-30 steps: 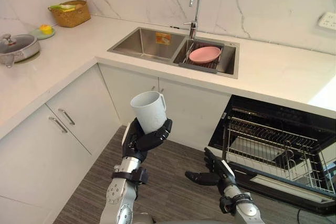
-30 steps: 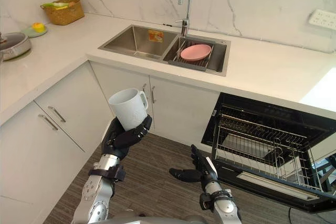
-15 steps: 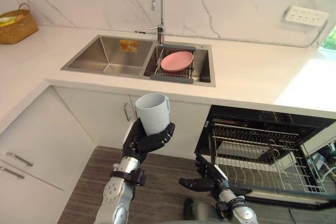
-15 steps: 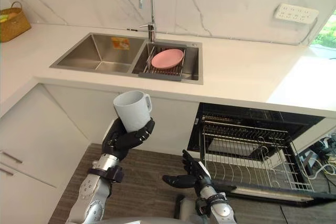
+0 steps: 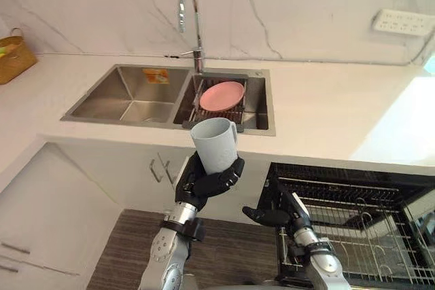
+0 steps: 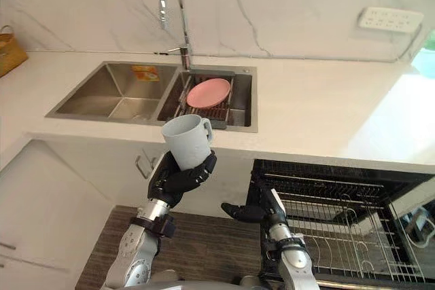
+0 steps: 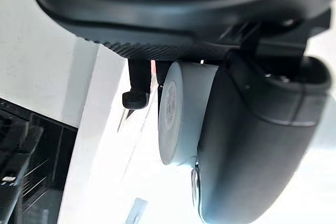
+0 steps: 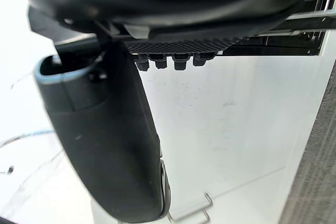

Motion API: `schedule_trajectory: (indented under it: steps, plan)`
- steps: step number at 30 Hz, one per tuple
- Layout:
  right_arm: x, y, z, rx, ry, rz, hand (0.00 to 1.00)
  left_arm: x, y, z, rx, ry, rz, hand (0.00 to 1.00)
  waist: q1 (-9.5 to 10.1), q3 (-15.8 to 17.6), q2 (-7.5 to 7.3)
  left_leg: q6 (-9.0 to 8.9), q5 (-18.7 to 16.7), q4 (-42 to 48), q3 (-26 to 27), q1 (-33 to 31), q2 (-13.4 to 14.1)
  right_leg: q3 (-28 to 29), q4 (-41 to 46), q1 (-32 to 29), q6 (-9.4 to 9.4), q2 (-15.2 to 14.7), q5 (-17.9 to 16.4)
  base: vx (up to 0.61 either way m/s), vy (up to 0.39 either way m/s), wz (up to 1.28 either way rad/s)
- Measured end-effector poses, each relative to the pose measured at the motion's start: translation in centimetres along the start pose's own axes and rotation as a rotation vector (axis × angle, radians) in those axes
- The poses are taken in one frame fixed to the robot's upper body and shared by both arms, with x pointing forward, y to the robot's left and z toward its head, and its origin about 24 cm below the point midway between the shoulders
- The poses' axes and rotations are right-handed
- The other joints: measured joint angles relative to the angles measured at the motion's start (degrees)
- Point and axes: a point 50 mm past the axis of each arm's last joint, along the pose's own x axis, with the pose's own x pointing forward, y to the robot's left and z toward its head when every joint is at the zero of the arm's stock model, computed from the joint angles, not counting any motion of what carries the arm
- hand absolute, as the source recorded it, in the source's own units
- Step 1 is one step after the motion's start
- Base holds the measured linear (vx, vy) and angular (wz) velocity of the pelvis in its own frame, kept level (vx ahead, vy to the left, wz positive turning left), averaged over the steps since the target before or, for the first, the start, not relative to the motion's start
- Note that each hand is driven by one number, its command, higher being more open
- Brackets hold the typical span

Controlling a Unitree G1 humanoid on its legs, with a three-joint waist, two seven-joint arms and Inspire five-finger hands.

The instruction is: Walk over to the sink, pick up the cup, carry it to the dishwasher, place the cup inside the dishwasher, then close the dishwasher door

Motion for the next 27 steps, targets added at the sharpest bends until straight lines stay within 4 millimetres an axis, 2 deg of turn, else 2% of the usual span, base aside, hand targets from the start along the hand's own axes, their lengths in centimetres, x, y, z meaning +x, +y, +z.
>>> schedule_trajectory:
  steps: [3,6,10,12,13,14,15,18,19,20,21,22,23,24,25,26,27]
  plan:
    - [-0.2,0.9,-0.7,0.042,0.015,0.001,1.00,-0.3,0.0,-0.3,0.008,0.020,-0.010,0.00,-0.94,-1.16,-2.35,1.33,-0.71,-2.19,3.41,1.50,-2.22,3.12,0.06,-0.77,2.19,-2.32,-0.44,0.20,0.235,-0.53]
    - [-0.8,1.1,-1.2,0.068,0.030,-0.009,1.00,-0.2,-0.3,-0.3,0.005,0.022,-0.028,0.00,-1.33,-1.64,-2.79,2.74,-1.39,-3.91,6.18,3.93,-3.82,5.28,-0.67,-0.27,3.67,-3.88,-0.70,0.09,0.153,-0.39]
    - [-1.1,1.8,-1.4,0.095,0.025,-0.009,1.00,0.2,-1.0,-0.4,0.001,0.021,-0.064,0.00,-1.51,-1.74,-3.11,3.62,-2.79,-3.74,9.27,5.53,-4.07,6.73,-0.61,-0.38,4.28,-4.32,-0.76,0.04,0.076,-0.44]
    - [-0.9,2.1,-1.2,0.104,0.016,-0.003,1.00,0.4,-1.2,-0.3,0.001,0.017,-0.069,0.00,-1.22,-1.70,-3.17,3.95,-3.87,-2.96,12.31,6.45,-3.52,3.24,2.19,-1.98,4.05,-4.83,-1.13,0.01,0.028,-0.78]
    - [-0.8,2.2,-1.0,0.106,0.008,0.002,1.00,0.5,-1.1,-0.2,0.003,0.014,-0.062,0.00,-1.10,-1.58,-3.31,4.07,-4.43,-2.74,14.56,7.33,-3.32,-1.22,4.12,-2.91,3.41,-5.70,-1.50,-0.01,0.020,-0.76]
    - [-0.7,2.2,-1.0,0.106,0.006,0.003,1.00,0.5,-1.1,-0.2,0.004,0.013,-0.059,0.00,-1.08,-1.52,-3.36,4.11,-4.61,-2.69,15.17,7.64,-3.24,-2.25,4.51,-3.08,3.32,-5.86,-1.56,-0.01,0.010,-0.90]
    - [-0.7,2.2,-0.9,0.104,0.005,0.004,1.00,0.6,-1.0,-0.1,0.006,0.009,-0.054,0.00,-1.55,-1.32,-3.66,3.85,-5.39,-2.06,17.06,8.46,-2.71,-4.66,5.03,-3.28,3.16,-5.93,-1.54,-0.01,-0.018,-0.61]
    - [-0.8,1.7,-1.0,0.079,0.012,0.006,1.00,0.6,-1.0,0.0,0.011,0.008,-0.056,0.00,-2.68,-1.08,-3.68,2.59,-7.32,0.07,17.89,8.40,-1.29,-4.56,3.65,-2.49,2.14,-4.83,-1.52,-0.01,-0.022,-0.33]
    - [-0.9,1.5,-0.9,0.068,0.014,0.005,1.00,0.6,-0.9,0.0,0.012,0.008,-0.055,0.00,-2.60,-1.00,-3.49,2.08,-8.22,0.61,18.39,8.34,-0.52,-4.89,3.30,-2.24,2.31,-4.48,-1.77,0.00,-0.032,-0.30]
    - [-1.0,1.1,-0.9,0.054,0.017,0.003,1.00,0.6,-0.9,-0.1,0.009,0.011,-0.051,0.00,-2.44,-0.60,-2.60,1.00,-9.01,1.17,19.30,8.60,0.92,-6.76,2.61,-1.14,2.08,-4.22,-1.85,0.01,-0.040,-0.50]
    - [-0.9,1.3,-0.8,0.051,0.012,0.006,1.00,0.5,-0.9,0.0,0.009,0.009,-0.042,0.00,-1.00,-0.34,-2.35,-0.71,-9.60,3.84,20.43,9.04,2.50,-9.55,4.41,-0.49,1.08,-4.47,-2.74,0.10,-0.046,-0.49]
    - [-0.9,1.5,-0.5,0.054,-0.002,0.008,1.00,0.6,-0.8,0.2,0.014,-0.001,-0.041,0.00,-0.66,-0.22,-3.23,-1.83,-10.41,8.46,19.50,7.48,3.30,-9.98,4.04,-0.10,0.66,-4.58,-3.39,0.11,-0.093,-0.36]
    - [-0.8,1.5,0.1,0.052,-0.029,0.002,1.00,0.7,-0.9,0.2,0.008,-0.006,-0.037,0.00,-1.03,0.43,-2.48,-2.76,-10.51,19.50,15.29,2.44,6.19,-10.25,3.96,0.50,0.81,-3.26,-3.91,0.13,-0.112,-0.23]
    - [-0.9,1.5,0.8,0.044,-0.061,0.003,1.00,0.6,-1.0,0.1,0.003,-0.005,-0.034,0.00,-0.80,0.45,-1.63,-2.90,-8.63,26.96,12.53,-1.45,7.81,-9.76,3.46,0.68,-0.05,-2.29,-3.49,0.07,-0.104,-0.23]
    - [-0.9,1.4,1.1,0.040,-0.073,0.005,1.00,0.6,-1.0,0.0,0.002,-0.001,-0.034,0.00,-0.73,0.51,-1.72,-2.53,-8.40,28.85,11.53,-2.90,7.90,-9.25,3.08,0.71,-0.17,-2.17,-3.42,0.13,-0.022,-0.41]
    - [-0.7,1.4,1.5,0.035,-0.092,0.007,1.00,0.5,-1.1,-0.1,0.003,0.006,-0.040,0.00,-0.59,0.20,-1.56,-1.81,-8.76,26.53,10.14,-2.92,6.90,-8.08,2.43,0.82,-0.24,-2.29,-3.24,0.17,0.021,-0.45]
    - [-0.3,1.3,1.9,0.029,-0.104,0.006,1.00,0.5,-1.1,-0.1,0.006,0.009,-0.053,0.00,-0.85,0.17,-1.51,-0.55,-9.51,19.61,8.11,-1.78,4.89,-6.71,1.90,0.77,0.66,-2.63,-2.49,0.18,0.040,-0.49]
